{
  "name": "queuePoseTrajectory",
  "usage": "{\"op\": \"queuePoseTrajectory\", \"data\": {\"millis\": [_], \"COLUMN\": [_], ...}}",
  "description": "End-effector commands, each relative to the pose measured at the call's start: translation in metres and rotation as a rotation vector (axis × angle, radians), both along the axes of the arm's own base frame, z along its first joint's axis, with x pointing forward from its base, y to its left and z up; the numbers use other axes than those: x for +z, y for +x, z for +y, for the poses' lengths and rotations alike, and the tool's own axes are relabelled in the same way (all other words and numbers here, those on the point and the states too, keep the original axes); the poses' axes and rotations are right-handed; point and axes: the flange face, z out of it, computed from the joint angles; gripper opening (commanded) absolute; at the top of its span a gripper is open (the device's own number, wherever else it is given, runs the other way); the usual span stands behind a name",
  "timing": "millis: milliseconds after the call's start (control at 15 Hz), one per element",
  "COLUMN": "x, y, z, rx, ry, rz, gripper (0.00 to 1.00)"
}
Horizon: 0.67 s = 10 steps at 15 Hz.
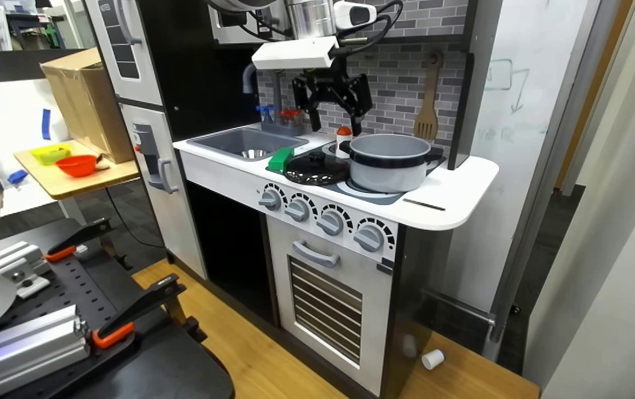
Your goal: Pick up and put down the green block then put the salt cellar inside the pot and the green block in the sink
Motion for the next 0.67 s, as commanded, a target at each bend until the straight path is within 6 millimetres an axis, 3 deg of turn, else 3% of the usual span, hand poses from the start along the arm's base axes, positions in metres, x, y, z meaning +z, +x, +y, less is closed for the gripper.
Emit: {"op": "queuePoseTrajectory", "data": {"millis": [0,67,133,267,600], "x": [-0.001,-0.002,-0.002,-0.003,-0.006], "y": [0.006,0.007,0.008,0.011,0.021], "z": [-0.003,-0.002,-0.001,0.002,0.007], "rx": [-0.003,0.0,0.004,0.011,0.026], "ry": [0.013,0.015,0.018,0.021,0.024], "rz": [-0.008,-0.007,-0.006,-0.006,-0.014], "gripper": [1.0,0.99,0.78,0.7,0.36]}}
